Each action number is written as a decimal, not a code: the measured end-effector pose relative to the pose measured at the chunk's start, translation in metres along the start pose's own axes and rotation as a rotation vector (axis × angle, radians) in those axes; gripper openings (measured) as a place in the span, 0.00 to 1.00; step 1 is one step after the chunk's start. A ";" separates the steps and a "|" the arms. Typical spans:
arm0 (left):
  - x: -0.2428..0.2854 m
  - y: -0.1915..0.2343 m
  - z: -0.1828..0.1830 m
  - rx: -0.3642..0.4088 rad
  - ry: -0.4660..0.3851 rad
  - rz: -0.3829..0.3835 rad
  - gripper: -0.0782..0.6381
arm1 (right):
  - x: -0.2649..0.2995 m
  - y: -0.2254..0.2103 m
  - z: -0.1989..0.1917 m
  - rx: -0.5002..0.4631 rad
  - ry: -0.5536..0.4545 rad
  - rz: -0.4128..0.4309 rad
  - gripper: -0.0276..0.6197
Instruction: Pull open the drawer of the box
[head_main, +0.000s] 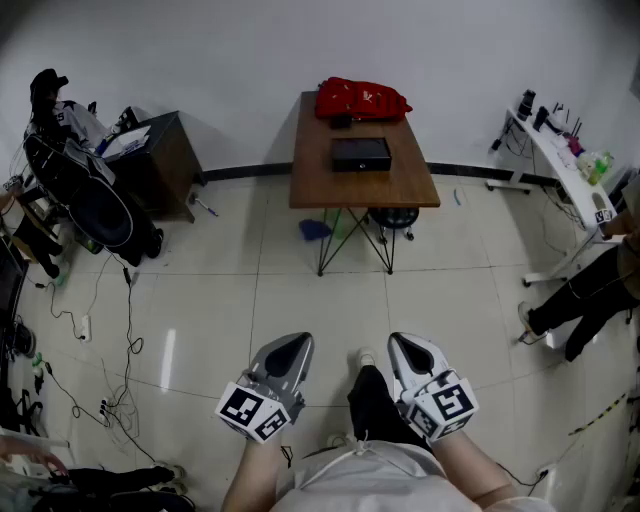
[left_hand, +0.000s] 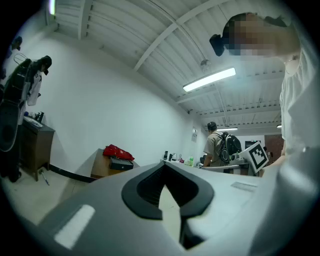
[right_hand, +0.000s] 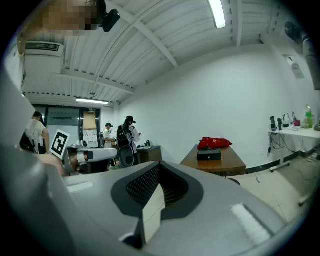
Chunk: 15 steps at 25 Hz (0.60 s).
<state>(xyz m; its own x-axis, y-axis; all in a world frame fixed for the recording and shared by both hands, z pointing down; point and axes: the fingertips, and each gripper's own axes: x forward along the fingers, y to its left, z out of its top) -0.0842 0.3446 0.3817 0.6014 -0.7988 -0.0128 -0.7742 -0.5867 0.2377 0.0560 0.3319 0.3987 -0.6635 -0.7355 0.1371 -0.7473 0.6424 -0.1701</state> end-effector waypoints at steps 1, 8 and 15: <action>0.009 0.006 -0.001 -0.001 -0.002 -0.001 0.12 | 0.010 -0.008 0.001 0.000 0.000 0.003 0.05; 0.096 0.068 0.000 -0.007 0.003 0.010 0.12 | 0.096 -0.083 0.018 -0.007 -0.005 0.020 0.05; 0.220 0.140 0.024 -0.004 -0.002 0.023 0.12 | 0.196 -0.194 0.063 -0.026 -0.003 0.020 0.05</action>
<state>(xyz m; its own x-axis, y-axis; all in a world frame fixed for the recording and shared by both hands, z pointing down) -0.0646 0.0835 0.3885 0.5835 -0.8120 -0.0089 -0.7866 -0.5679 0.2422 0.0730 0.0499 0.3969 -0.6783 -0.7230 0.1311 -0.7345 0.6624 -0.1476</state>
